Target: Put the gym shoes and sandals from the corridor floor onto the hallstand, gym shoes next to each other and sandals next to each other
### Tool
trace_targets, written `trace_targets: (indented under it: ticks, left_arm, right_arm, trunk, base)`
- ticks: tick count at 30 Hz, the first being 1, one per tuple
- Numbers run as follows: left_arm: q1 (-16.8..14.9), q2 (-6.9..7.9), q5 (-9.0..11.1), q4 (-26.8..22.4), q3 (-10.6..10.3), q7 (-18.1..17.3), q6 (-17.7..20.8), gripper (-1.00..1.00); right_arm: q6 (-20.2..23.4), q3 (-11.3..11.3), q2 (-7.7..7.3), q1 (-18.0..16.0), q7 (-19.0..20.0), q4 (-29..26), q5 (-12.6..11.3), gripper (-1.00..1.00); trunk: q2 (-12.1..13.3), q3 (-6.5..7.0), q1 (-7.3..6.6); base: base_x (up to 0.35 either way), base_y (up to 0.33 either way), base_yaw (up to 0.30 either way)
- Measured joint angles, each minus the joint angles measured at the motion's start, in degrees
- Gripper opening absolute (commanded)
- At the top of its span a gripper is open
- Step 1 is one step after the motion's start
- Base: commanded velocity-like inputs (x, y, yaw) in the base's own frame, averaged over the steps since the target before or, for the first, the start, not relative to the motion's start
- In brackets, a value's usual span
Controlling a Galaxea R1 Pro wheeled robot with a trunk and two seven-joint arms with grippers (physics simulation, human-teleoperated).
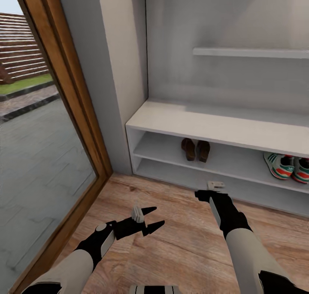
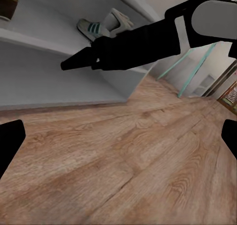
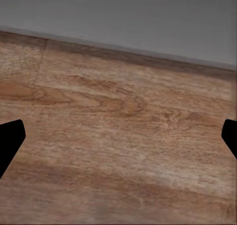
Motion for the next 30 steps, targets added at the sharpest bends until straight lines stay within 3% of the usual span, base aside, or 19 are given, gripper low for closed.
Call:
trace_targets:
  ticks: [22,30]
  left_arm:
    - [-0.01,0.08,-0.09,0.01,0.01,-0.06,0.0,1.0]
    - [-0.01,0.08,-0.09,0.01,0.02,-0.03,0.0,1.0]
  right_arm:
    - [0.04,0.0,-0.09,-0.01,0.08,0.06,-0.05,1.0]
    - [0.02,0.01,-0.09,0.0,0.09,0.13,-0.05,1.0]
  trunk:
    - [0.0,0.0,-0.01]
    - [0.1,1.77,-0.22]
  base:
    - [0.0,0.0,-0.268]
    - [0.0,0.0,-0.291]
